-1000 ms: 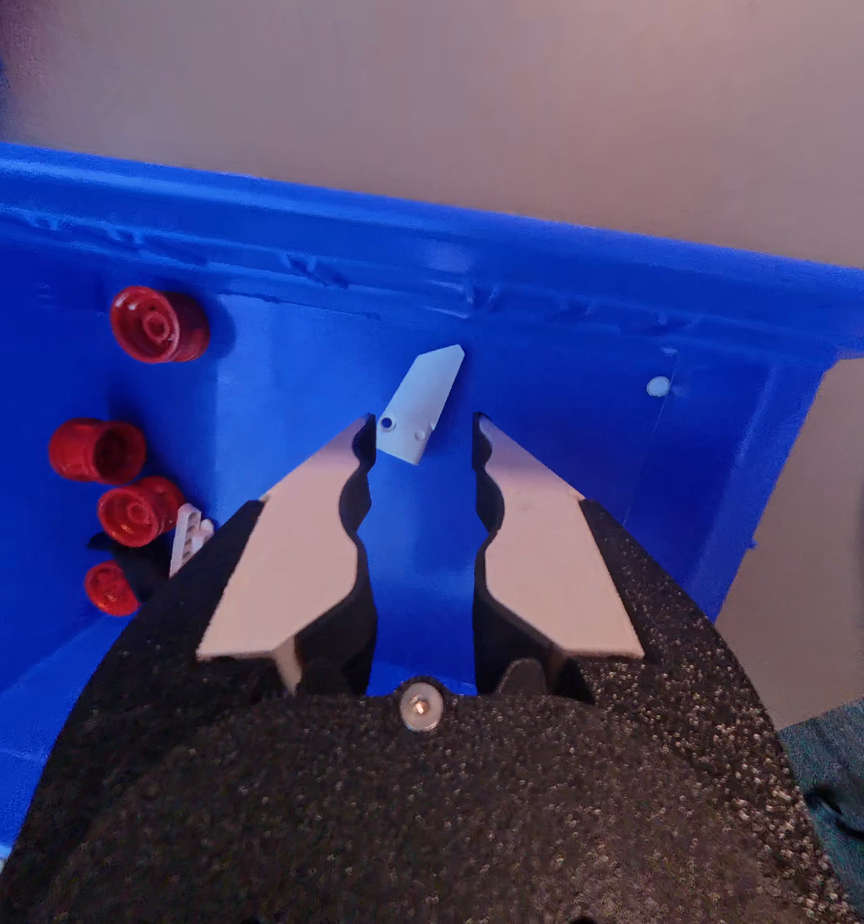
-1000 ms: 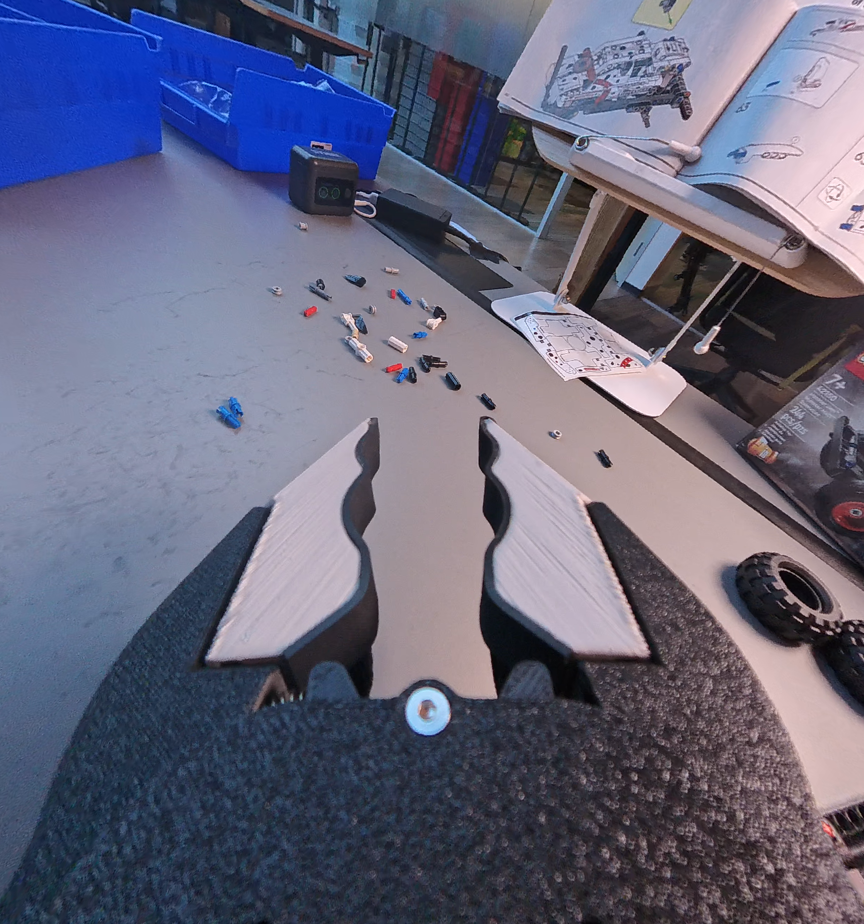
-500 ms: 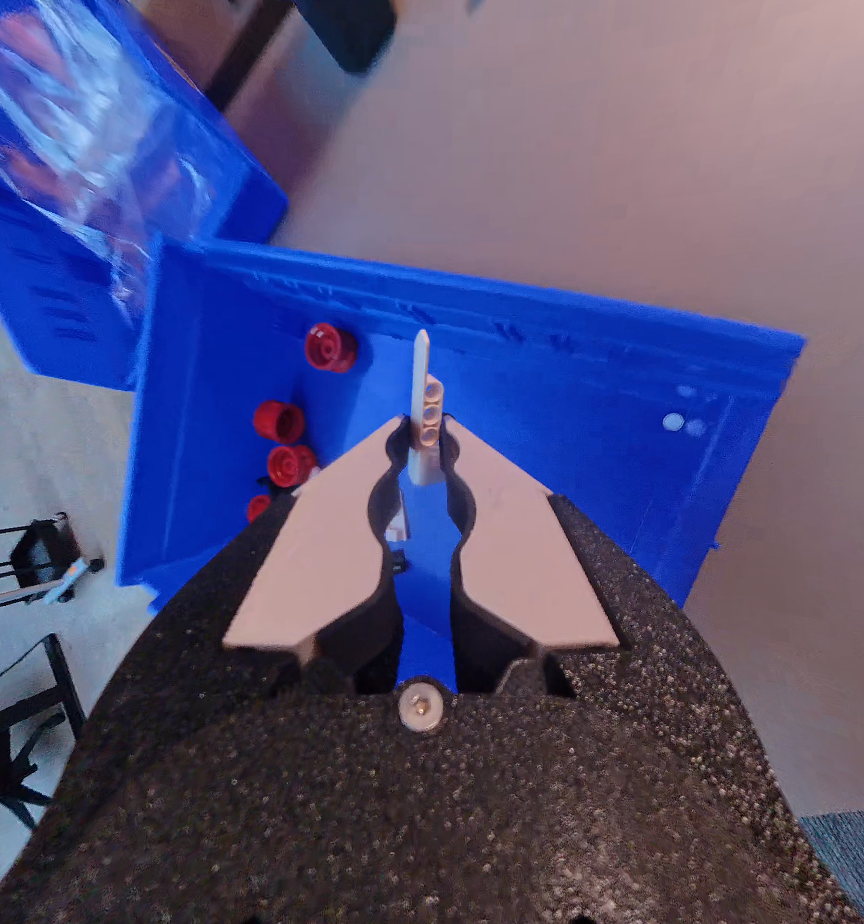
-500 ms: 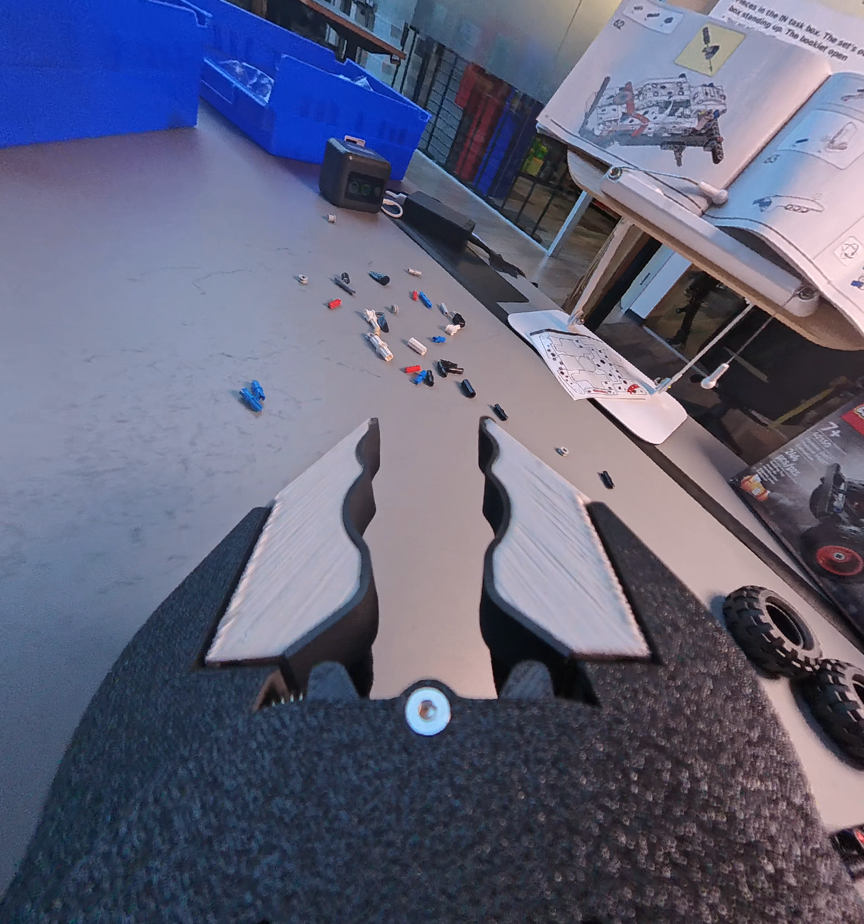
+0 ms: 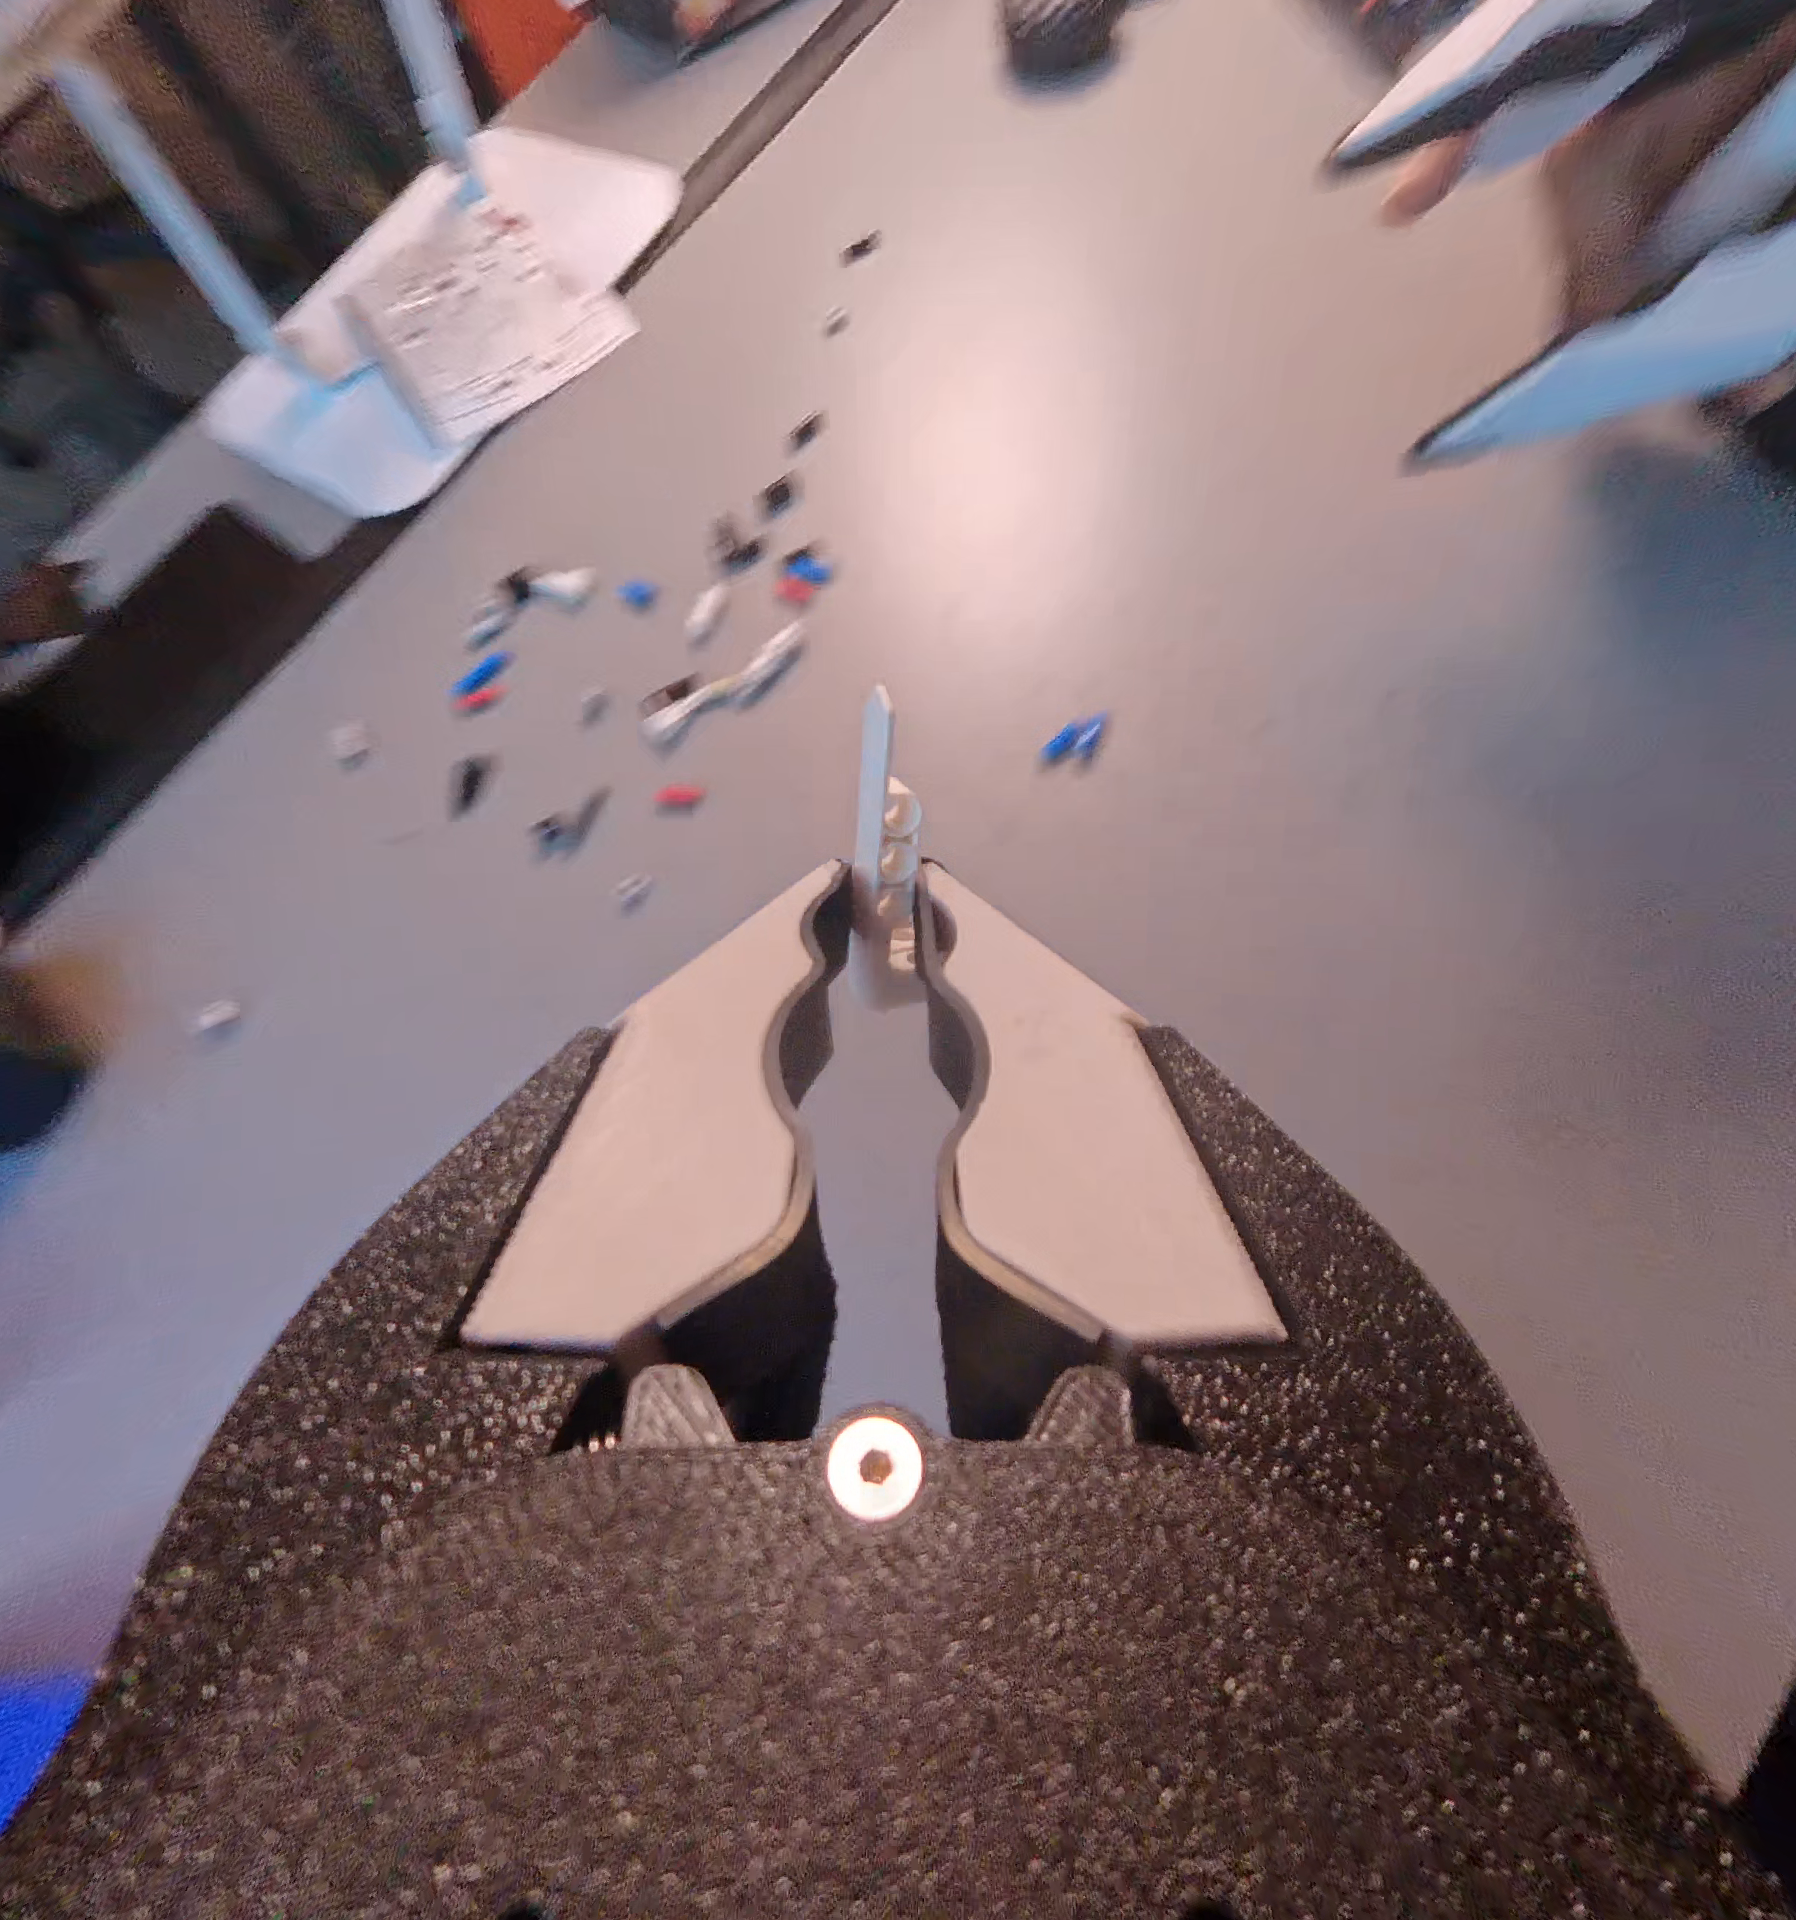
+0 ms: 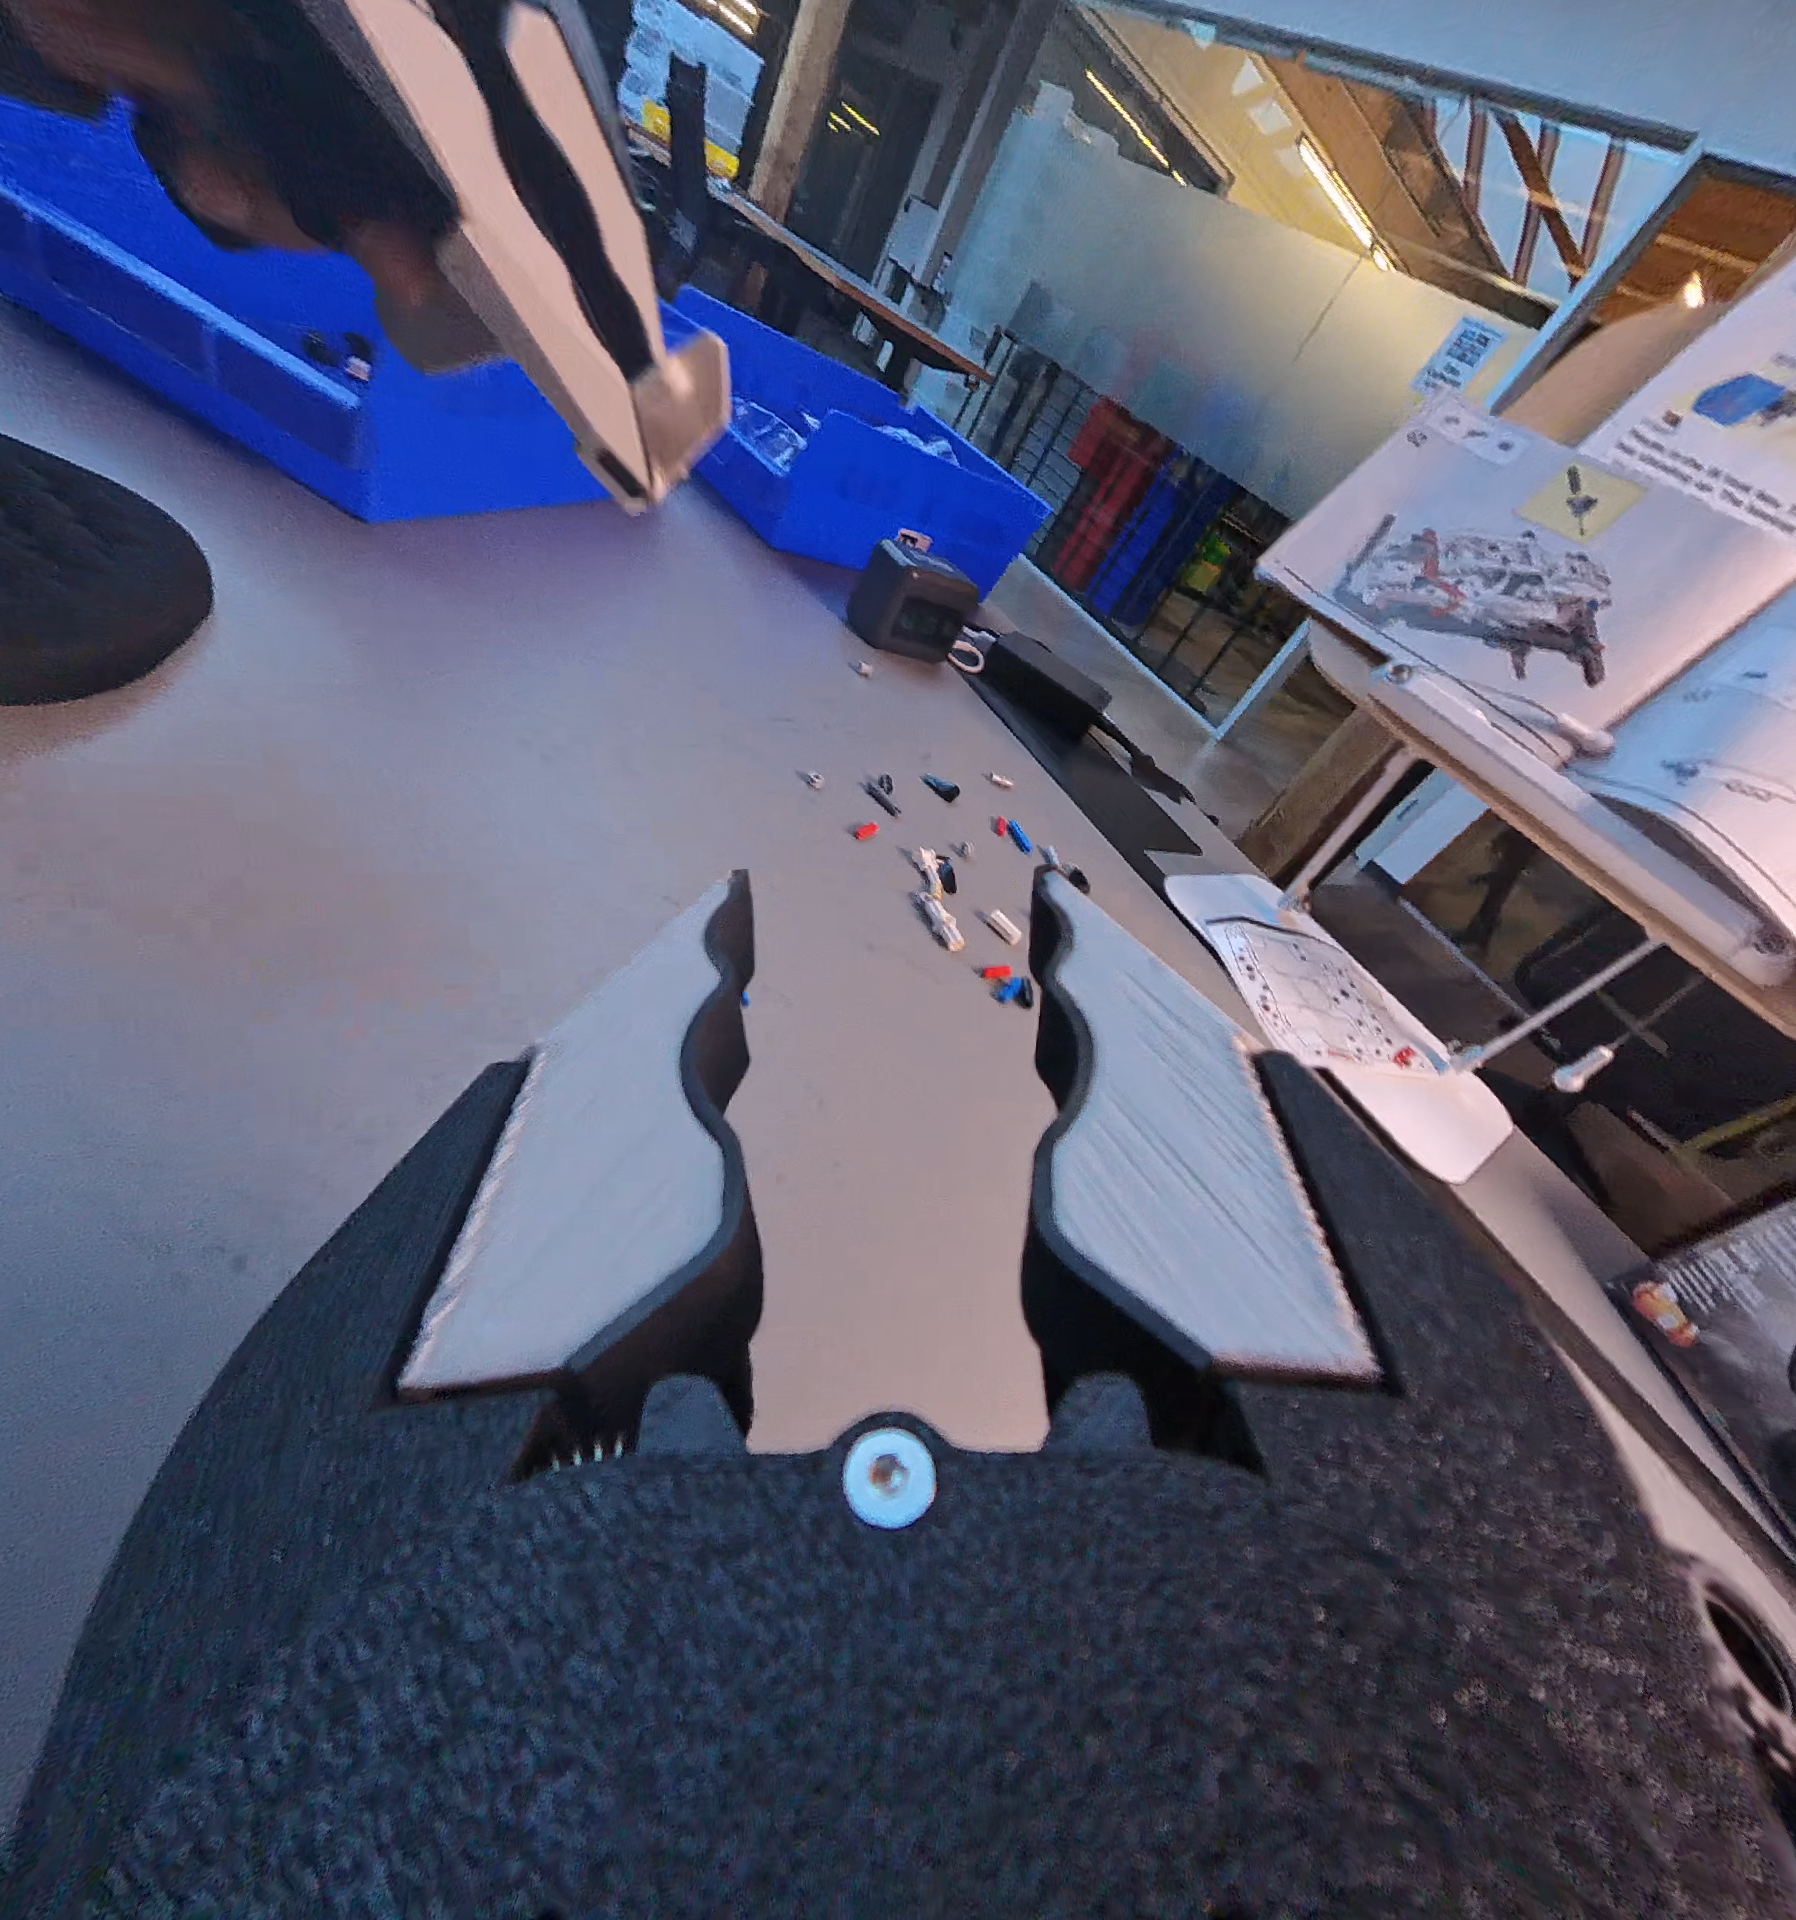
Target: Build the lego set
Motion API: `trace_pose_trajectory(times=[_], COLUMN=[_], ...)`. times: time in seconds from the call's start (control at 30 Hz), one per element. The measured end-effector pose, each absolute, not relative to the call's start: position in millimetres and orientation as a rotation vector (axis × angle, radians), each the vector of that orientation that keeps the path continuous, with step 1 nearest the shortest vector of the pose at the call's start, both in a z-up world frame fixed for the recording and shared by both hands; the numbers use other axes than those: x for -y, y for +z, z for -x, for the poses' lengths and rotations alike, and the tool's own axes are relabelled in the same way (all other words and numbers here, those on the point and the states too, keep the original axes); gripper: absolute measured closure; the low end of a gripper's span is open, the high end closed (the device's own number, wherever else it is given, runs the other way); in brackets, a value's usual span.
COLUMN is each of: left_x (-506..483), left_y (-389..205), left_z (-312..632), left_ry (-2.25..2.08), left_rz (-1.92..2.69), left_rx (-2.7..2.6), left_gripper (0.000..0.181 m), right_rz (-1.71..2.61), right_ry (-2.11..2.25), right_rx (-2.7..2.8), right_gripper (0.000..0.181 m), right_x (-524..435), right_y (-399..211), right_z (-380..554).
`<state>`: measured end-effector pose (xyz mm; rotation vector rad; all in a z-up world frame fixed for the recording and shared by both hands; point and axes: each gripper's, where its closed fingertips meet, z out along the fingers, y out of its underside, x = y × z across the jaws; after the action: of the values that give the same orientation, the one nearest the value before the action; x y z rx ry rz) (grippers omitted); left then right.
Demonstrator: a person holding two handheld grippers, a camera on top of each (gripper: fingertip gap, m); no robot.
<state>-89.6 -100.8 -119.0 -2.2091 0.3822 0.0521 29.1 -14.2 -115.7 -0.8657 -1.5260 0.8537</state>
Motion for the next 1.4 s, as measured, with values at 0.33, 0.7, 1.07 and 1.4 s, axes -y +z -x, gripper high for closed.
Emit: trace_pose_trajectory(times=[0.33, 0.7, 1.07, 1.4], left_x=[19, 29, 35, 31], left_y=[-135, -168, -221, -222], left_z=[-54, 41, 36, 31], left_ry=[-1.174, -0.645, -0.358, -0.272], left_rz=[1.977, 2.147, 2.302, 2.267], left_rx=[-0.157, -0.189, -0.497, -0.531], left_gripper=[0.17, 0.148, 0.147, 0.159], right_rz=[0.79, 1.079, 1.454, 1.339], right_ry=[0.638, 0.628, 0.661, 0.802], right_rx=[1.66, 2.084, 2.184, 2.006], right_gripper=[0.107, 0.127, 0.118, 0.11], right_x=[23, -9, -18, -13], right_y=[-138, -198, -224, -196], right_z=[-15, -4, 15, -4])
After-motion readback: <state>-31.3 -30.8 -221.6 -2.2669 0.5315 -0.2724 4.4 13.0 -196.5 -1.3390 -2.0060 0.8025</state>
